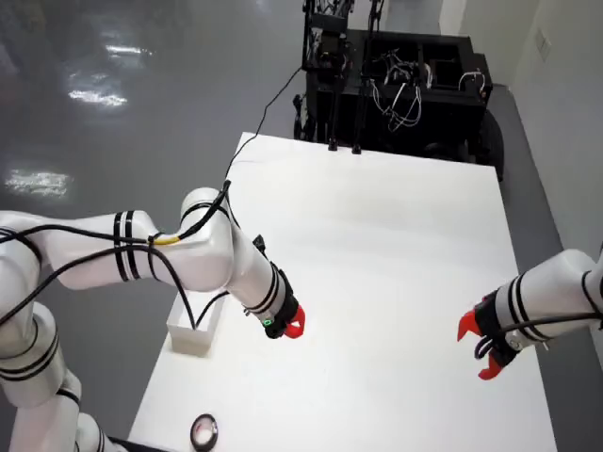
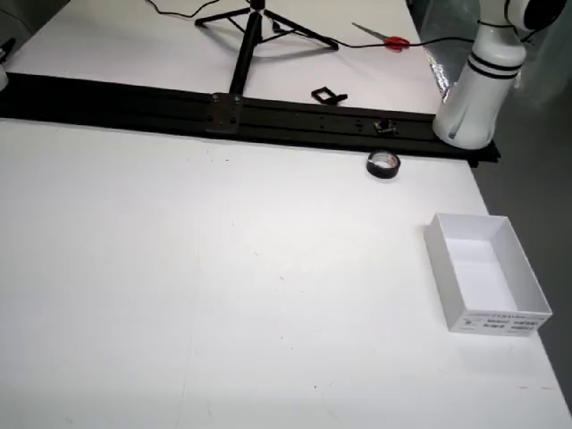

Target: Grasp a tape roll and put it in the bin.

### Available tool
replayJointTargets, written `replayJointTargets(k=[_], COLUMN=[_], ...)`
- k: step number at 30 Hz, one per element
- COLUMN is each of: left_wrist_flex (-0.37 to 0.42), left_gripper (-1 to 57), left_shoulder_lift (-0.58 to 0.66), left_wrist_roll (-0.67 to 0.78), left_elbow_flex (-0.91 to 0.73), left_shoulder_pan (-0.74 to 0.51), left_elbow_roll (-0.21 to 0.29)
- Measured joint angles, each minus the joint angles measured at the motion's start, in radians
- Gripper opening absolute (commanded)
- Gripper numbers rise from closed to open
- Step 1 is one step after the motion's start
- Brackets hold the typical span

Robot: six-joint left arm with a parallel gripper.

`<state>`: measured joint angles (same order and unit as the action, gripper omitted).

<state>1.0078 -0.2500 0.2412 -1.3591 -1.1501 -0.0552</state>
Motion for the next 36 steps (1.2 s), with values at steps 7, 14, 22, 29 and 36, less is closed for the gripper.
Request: replayJointTargets(k=[7,14,22,29,36], left_wrist_flex=[0.021,0.017,0.013,-0.001,-0.031], left_gripper=[-0.4,-0.4,-0.4,3.0,7.5], left_shoulder_lift=[0.0,0.0,-0.01,-0.033,-0.064], left_wrist_roll=[0.041,0.081,0.114,0.172,0.258], left_elbow_flex=[0.0,0.001,-0.001,-0.031,-0.067], left_shoulder_pan=[-0.015,-0.017,-0.011,0.012,0.058], left_elbow_roll=[0.0,0.0,-0.002,-0.002,-0.007])
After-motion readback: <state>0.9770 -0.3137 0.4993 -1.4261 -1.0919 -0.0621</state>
